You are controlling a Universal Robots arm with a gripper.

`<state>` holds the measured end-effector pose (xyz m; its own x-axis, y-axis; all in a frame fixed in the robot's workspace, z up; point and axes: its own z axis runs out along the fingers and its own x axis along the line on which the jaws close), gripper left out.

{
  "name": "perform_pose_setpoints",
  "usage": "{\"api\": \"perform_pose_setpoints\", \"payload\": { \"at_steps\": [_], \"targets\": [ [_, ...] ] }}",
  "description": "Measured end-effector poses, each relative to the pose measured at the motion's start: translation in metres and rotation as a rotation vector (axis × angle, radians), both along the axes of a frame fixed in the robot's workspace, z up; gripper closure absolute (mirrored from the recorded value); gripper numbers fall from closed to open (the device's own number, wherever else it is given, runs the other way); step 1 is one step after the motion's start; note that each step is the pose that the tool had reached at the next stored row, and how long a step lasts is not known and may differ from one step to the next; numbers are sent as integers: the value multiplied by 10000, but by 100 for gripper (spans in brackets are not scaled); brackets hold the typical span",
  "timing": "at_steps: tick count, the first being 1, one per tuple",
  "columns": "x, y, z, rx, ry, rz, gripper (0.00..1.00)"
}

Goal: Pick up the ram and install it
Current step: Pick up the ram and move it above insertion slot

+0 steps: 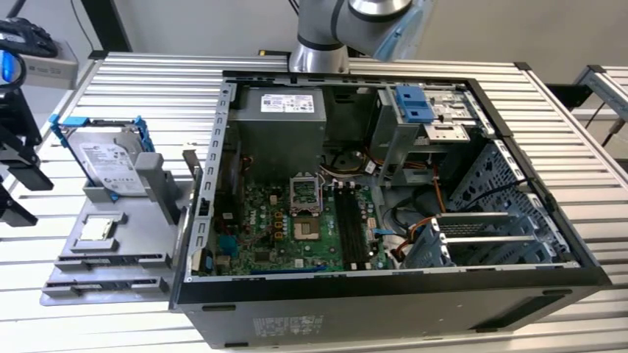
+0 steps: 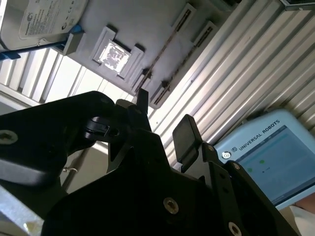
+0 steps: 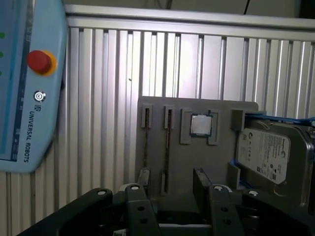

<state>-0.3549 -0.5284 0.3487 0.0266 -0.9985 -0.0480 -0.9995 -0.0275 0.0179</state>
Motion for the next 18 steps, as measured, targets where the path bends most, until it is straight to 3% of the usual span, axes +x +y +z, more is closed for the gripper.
{"api": "perform_pose_setpoints", "payload": {
  "at_steps": [5, 12, 18],
  "targets": [
    [0, 0, -50, 0, 0, 0, 0],
    [21, 2, -189, -1, -2, 5, 0],
    [60, 3, -250, -1, -2, 3, 0]
  ]
}}
